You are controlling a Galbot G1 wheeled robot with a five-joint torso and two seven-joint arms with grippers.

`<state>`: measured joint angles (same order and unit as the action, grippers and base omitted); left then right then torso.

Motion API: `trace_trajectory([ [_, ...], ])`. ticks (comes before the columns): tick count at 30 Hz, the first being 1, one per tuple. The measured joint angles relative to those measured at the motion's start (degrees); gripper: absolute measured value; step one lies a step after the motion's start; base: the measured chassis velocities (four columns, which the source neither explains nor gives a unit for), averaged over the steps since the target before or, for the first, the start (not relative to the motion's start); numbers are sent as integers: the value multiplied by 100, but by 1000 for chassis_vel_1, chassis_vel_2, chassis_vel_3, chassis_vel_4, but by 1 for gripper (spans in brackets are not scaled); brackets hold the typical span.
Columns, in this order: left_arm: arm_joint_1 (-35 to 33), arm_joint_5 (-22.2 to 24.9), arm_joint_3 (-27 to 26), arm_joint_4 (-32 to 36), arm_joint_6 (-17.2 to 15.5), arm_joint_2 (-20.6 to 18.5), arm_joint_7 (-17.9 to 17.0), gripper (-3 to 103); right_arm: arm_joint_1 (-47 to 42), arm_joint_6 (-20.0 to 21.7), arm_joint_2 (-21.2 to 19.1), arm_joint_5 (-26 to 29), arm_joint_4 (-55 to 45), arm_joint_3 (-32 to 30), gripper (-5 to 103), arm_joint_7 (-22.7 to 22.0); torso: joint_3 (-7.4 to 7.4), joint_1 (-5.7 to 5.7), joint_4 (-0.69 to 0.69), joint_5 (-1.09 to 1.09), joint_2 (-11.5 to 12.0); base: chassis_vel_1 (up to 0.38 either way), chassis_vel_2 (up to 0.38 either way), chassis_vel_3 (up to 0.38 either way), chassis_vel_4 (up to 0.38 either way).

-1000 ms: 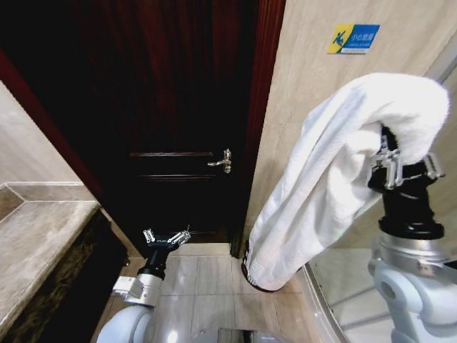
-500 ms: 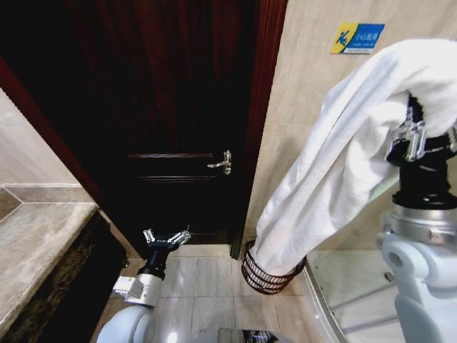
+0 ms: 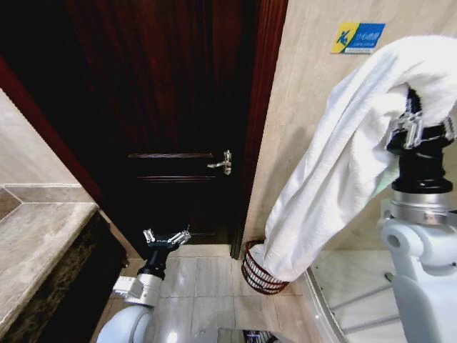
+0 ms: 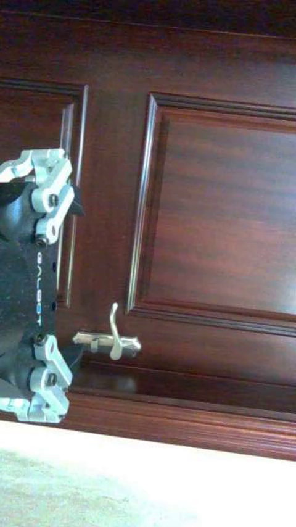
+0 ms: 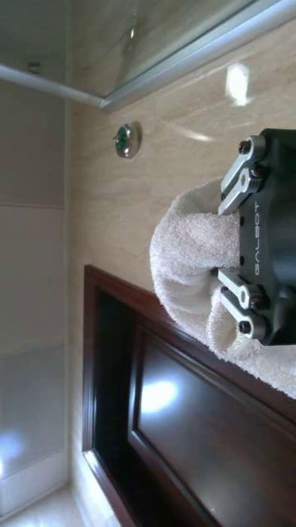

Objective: Discard the used towel into the hamper.

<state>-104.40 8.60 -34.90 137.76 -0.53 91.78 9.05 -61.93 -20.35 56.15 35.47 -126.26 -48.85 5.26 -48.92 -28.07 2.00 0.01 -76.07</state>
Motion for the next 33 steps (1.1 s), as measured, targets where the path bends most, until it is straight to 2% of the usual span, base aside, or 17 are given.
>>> trace_trajectory([
  [9,0,0,0,0,0,0,0,100,125,-116,14,-11,346,52,16,144,0,0,0,-2,0,0,0,0,0],
  [15,0,0,0,0,0,0,0,100,57,-260,235,-122,585,129,16,284,0,0,0,0,0,0,0,0,0],
  [23,0,0,0,0,0,0,0,100,-21,-403,323,-208,786,153,16,384,0,0,0,-1,0,0,0,0,0],
  [33,0,0,0,0,0,0,0,100,-157,-779,530,-432,1267,232,16,541,0,0,0,-1,0,0,0,0,0],
])
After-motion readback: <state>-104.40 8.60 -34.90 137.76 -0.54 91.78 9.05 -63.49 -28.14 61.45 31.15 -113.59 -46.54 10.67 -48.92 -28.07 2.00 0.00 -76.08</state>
